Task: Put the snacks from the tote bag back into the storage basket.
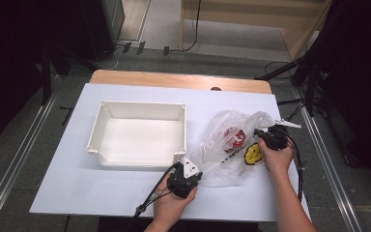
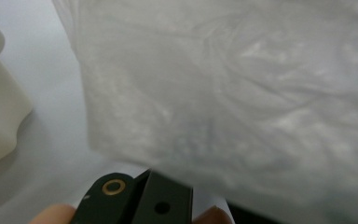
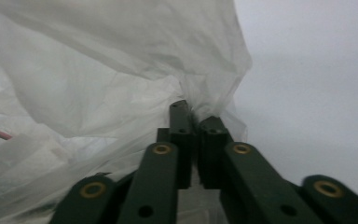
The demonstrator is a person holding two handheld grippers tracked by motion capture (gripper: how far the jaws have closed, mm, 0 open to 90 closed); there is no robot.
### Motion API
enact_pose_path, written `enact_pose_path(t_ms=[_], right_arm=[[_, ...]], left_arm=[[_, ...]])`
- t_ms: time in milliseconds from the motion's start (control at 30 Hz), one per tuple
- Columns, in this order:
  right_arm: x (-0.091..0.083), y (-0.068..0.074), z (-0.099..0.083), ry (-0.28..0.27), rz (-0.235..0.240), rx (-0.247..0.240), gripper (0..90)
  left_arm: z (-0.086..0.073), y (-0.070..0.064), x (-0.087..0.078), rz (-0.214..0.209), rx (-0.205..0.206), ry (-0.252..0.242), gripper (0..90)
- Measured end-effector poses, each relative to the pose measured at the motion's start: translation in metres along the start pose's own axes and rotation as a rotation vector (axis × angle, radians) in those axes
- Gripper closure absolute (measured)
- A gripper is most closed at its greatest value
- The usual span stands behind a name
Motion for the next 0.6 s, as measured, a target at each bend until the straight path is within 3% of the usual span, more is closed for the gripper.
enact_pose_path(t_ms=[33, 67, 100, 133, 200, 300, 333, 600], right_arm=[[0.000, 0.000, 0.000, 0.000, 0.000, 0.000, 78.4], [-0.005, -0.001, 0.001, -0.038, 0.023, -0.010, 62.6], [-0.005, -0.001, 0.001, -0.038, 0.023, -0.010, 62.6], [-0.014, 0.001, 0.002, -0.059, 0.037, -0.028, 49.5], [-0.025, 0.005, 0.003, -0.072, 0.068, -0.055, 39.5], [-0.037, 0.010, 0.005, -0.083, 0.082, -0.080, 35.8], [-0.051, 0.015, 0.008, -0.092, 0.097, -0.097, 27.9], [-0.092, 0.037, 0.014, -0.131, 0.153, -0.176, 8.4]], left_arm=[[0.000, 0.000, 0.000, 0.000, 0.000, 0.000, 89.5], [0.000, 0.000, -0.001, -0.016, 0.002, -0.008, 88.7], [0.000, 0.000, -0.001, -0.016, 0.002, -0.008, 88.1], [-0.001, 0.000, -0.002, -0.020, 0.018, -0.011, 87.2], [-0.001, 0.000, -0.003, -0.019, 0.017, -0.014, 86.5], [-0.001, 0.001, -0.002, -0.023, 0.012, -0.014, 86.5], [-0.001, 0.001, -0.002, -0.024, 0.012, -0.015, 86.6], [-0.001, 0.001, -0.002, -0.029, 0.006, -0.019, 86.4]])
Point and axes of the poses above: each handheld gripper's, and its own axes: x roughly forward along the jaws, z roughly out of its top, y roughly to its left, the point moved 1 cm from there along x, roughly forward along the jaws, and after that the axes turned 14 degrees about z, right-handed, at the moved point
